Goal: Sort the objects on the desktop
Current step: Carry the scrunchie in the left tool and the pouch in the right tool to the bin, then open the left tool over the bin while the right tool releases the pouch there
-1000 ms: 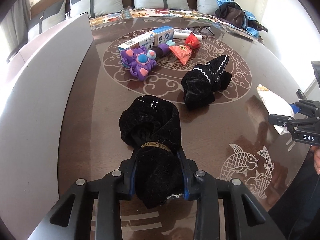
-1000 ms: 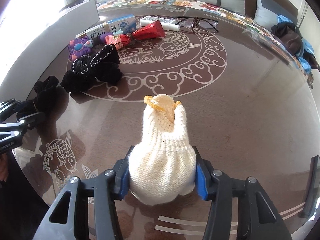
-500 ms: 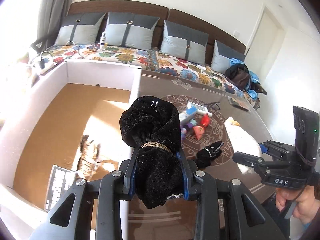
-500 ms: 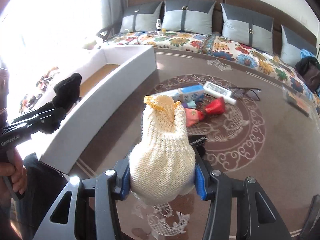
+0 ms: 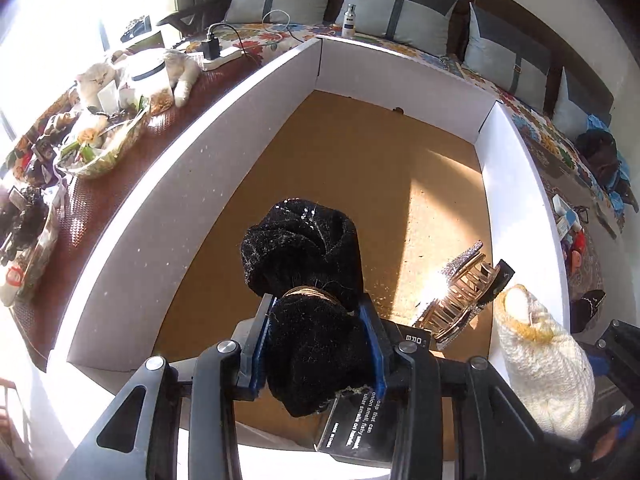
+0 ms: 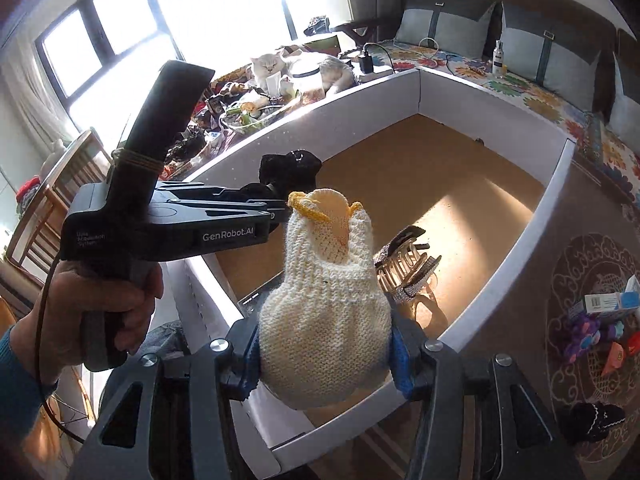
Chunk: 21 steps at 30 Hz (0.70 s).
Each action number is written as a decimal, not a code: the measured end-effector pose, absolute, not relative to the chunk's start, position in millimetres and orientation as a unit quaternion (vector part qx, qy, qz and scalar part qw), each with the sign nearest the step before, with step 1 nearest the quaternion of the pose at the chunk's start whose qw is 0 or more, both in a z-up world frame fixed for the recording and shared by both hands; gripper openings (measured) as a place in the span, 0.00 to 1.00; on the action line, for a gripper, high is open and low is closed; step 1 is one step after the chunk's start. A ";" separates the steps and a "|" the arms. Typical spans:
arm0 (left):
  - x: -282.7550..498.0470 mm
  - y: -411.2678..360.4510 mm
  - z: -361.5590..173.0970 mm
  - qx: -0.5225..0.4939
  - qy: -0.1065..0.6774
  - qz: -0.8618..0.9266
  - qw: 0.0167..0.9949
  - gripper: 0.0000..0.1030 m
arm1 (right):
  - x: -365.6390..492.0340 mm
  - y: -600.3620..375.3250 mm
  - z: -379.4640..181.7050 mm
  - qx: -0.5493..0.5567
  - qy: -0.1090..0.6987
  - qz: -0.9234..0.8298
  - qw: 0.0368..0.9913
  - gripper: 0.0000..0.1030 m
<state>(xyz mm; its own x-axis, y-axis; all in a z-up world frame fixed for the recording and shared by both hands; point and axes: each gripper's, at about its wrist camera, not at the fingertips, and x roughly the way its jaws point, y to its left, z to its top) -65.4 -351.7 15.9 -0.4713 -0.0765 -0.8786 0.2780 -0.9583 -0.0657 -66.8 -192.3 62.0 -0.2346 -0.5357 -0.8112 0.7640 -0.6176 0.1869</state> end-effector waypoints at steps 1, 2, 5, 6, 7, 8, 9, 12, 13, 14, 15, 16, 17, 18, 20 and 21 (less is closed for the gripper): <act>-63.3 -352.2 13.2 0.506 0.099 -0.849 0.112 0.56 | -66.4 -197.2 53.7 0.463 0.136 -0.770 0.417 0.53; -61.5 -354.0 12.8 0.505 0.102 -0.849 0.118 0.62 | -65.9 -200.0 47.6 0.467 0.143 -0.767 0.416 0.60; -55.9 -357.1 20.2 0.484 0.117 -0.858 0.125 0.71 | -64.9 -192.3 43.9 0.460 0.134 -0.773 0.416 0.78; -54.6 -356.4 23.5 0.480 0.120 -0.860 0.125 0.71 | -65.3 -185.5 47.7 0.454 0.126 -0.778 0.415 0.78; -53.5 -355.0 27.1 0.476 0.122 -0.862 0.127 0.71 | -66.4 -178.9 52.0 0.448 0.118 -0.784 0.414 0.79; -51.2 -351.9 31.7 0.471 0.123 -0.864 0.127 0.71 | -67.8 -170.5 56.6 0.440 0.112 -0.791 0.410 0.80; -49.2 -347.3 37.3 0.465 0.123 -0.868 0.125 0.71 | -68.6 -160.9 62.8 0.430 0.106 -0.800 0.404 0.81; -43.2 -322.4 57.6 0.442 0.125 -0.882 0.101 0.71 | -70.7 -122.1 80.2 0.389 0.089 -0.834 0.380 0.88; -41.3 -309.3 65.2 0.435 0.121 -0.888 0.088 0.71 | -70.0 -106.4 85.1 0.373 0.086 -0.848 0.367 0.90; -39.1 -293.7 73.2 0.429 0.116 -0.893 0.072 0.71 | -68.7 -88.5 89.5 0.357 0.084 -0.862 0.350 0.95; -36.2 -276.0 80.5 0.422 0.110 -0.898 0.054 0.71 | -66.7 -69.0 91.6 0.342 0.083 -0.875 0.332 0.99; -33.1 -256.9 87.5 0.417 0.104 -0.902 0.033 0.71 | -65.7 -48.0 89.9 0.331 0.081 -0.887 0.312 1.00; -29.9 -235.7 94.6 0.412 0.098 -0.906 0.011 0.71 | -64.9 -26.3 84.4 0.327 0.080 -0.895 0.291 1.00; -26.7 -214.4 100.2 0.408 0.092 -0.908 -0.010 0.73 | -65.1 -2.9 76.9 0.330 0.078 -0.901 0.269 1.00; -19.8 -170.2 107.8 0.401 0.081 -0.911 -0.052 0.83 | -67.4 44.5 53.9 0.355 0.079 -0.906 0.216 1.00; -16.8 -149.1 109.2 0.396 0.078 -0.912 -0.070 0.92 | -69.1 67.3 41.1 0.372 0.079 -0.906 0.188 1.00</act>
<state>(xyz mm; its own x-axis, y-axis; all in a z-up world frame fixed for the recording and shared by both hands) -16.8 -149.1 109.2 -0.6762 0.1893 -0.7120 -0.0662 -0.9781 -0.1972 -69.1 67.3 41.1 -0.6525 -0.2820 -0.7034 0.3995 -0.9167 -0.0031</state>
